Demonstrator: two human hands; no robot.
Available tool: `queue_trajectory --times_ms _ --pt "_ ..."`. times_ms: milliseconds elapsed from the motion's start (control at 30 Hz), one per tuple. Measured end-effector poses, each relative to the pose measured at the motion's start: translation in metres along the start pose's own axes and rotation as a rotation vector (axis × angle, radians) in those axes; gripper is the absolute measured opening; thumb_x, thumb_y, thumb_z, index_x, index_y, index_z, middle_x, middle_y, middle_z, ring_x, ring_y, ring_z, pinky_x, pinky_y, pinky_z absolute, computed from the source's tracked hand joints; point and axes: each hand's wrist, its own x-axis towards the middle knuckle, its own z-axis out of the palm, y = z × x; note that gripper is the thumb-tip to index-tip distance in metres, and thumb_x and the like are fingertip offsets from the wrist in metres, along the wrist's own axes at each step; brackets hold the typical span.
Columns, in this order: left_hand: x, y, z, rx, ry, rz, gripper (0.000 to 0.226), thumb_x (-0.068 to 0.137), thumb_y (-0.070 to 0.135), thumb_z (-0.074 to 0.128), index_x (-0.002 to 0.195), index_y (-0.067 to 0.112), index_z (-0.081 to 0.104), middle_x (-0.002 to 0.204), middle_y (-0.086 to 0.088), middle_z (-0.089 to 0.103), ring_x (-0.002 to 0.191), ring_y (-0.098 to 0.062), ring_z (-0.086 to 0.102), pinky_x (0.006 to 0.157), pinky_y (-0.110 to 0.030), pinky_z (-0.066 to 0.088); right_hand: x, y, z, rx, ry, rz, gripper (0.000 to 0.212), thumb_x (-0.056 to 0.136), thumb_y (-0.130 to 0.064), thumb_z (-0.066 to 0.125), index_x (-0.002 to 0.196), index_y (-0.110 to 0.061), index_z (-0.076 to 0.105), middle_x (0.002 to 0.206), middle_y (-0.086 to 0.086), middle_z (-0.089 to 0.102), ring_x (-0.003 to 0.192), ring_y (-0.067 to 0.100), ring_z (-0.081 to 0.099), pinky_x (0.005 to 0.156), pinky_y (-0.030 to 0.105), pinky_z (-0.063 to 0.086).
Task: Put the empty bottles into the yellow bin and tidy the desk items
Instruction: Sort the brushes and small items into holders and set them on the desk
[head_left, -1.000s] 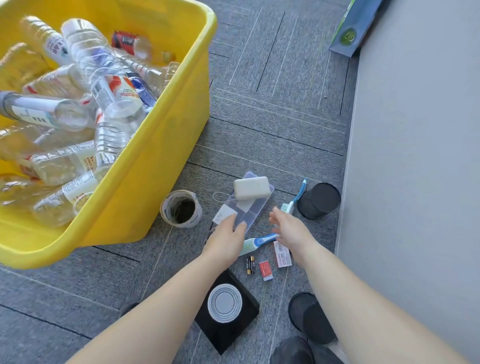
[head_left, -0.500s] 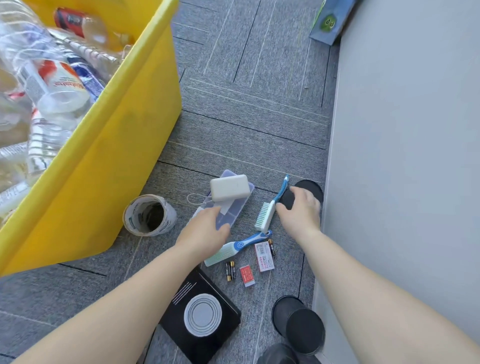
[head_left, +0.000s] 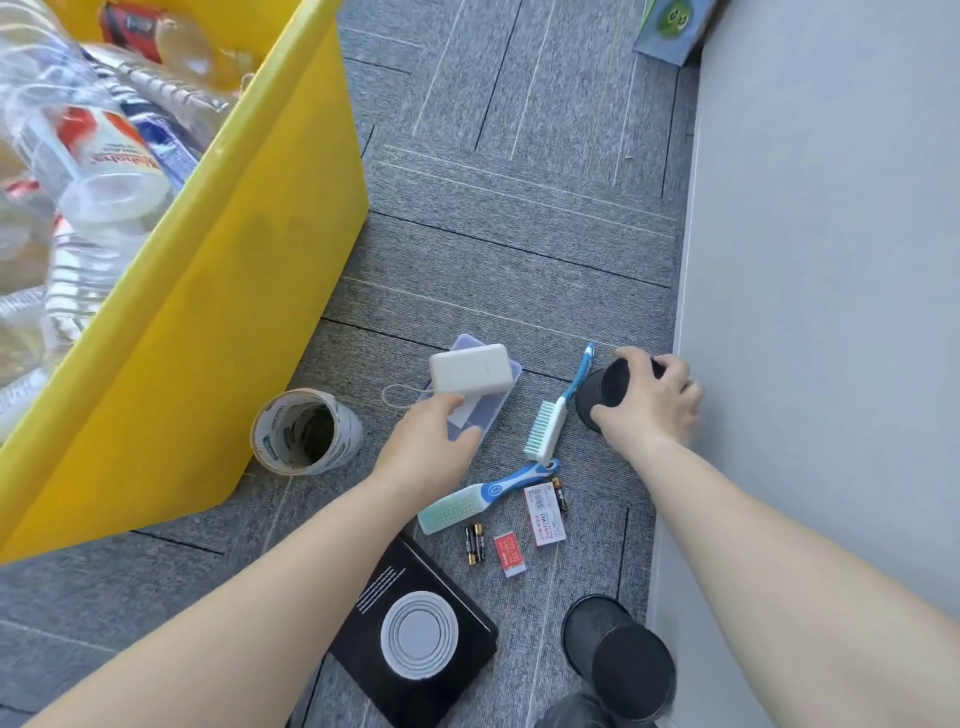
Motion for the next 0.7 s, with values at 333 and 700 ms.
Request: queue_trajectory --times_ms 333,700 --pt "-0.039 0.023 -0.038 -0.323 0.05 -0.018 0.045 0.091 0.033 0.06 0.132 0.018 0.05 0.124 0.004 0.057 0.107 -0.011 0.052 0.092 -0.03 0.043 -0.062 -0.033 -0.032 1.252 -0.449 0.214 0.057 0.07 -0.037 0.075 0.12 -0.039 0.049 0.117 0.009 0.063 0.099 0.026 0.064 0.079 0.039 0.051" --pt "-0.073 -0.014 -0.046 -0.032 0.094 0.183 0.003 0.092 0.025 0.057 0.095 0.024 0.056 0.088 0.008 0.057 0.072 -0.004 0.049 0.071 -0.026 0.039 -0.1 -0.024 -0.008 1.083 -0.854 0.242 0.024 0.092 -0.043 0.054 0.106 -0.025 0.059 0.11 0.003 0.066 0.092 0.025 0.06 0.095 0.04 0.046"
